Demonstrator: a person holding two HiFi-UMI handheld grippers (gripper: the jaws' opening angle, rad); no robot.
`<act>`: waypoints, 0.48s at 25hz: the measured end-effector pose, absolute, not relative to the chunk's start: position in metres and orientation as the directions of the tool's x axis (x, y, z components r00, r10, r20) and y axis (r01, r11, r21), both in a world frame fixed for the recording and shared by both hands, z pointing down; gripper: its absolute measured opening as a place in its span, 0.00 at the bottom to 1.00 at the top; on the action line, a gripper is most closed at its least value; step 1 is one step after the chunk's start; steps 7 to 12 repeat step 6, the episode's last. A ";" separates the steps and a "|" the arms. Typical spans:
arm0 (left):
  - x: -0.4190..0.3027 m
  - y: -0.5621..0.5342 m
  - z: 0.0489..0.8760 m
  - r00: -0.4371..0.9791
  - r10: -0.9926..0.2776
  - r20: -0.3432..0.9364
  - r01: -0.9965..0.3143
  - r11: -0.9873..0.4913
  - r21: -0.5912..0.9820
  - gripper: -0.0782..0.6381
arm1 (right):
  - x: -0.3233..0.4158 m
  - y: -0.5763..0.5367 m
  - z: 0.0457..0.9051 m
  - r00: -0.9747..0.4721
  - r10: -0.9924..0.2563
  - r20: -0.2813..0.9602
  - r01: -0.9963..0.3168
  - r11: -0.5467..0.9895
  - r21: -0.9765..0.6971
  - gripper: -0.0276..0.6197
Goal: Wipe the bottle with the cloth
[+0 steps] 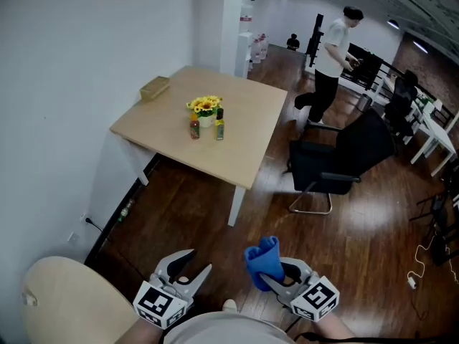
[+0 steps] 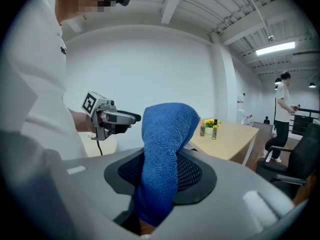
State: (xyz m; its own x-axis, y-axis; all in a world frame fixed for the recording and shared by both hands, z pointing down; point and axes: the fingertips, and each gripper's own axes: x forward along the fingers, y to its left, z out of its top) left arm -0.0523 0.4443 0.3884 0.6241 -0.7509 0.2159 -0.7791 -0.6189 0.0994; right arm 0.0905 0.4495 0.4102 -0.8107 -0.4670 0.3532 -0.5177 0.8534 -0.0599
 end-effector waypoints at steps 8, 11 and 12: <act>-0.059 0.457 0.395 0.624 -0.741 0.249 -0.776 -0.624 0.091 0.37 | 0.086 0.462 0.407 -0.817 -0.455 0.355 -0.503 0.863 -0.051 0.27; -0.059 0.457 0.395 0.624 -0.741 0.249 -0.776 -0.624 0.091 0.37 | 0.086 0.462 0.407 -0.817 -0.455 0.355 -0.503 0.863 -0.051 0.27; -0.059 0.457 0.395 0.624 -0.741 0.249 -0.776 -0.624 0.091 0.37 | 0.086 0.462 0.407 -0.817 -0.455 0.355 -0.503 0.863 -0.051 0.27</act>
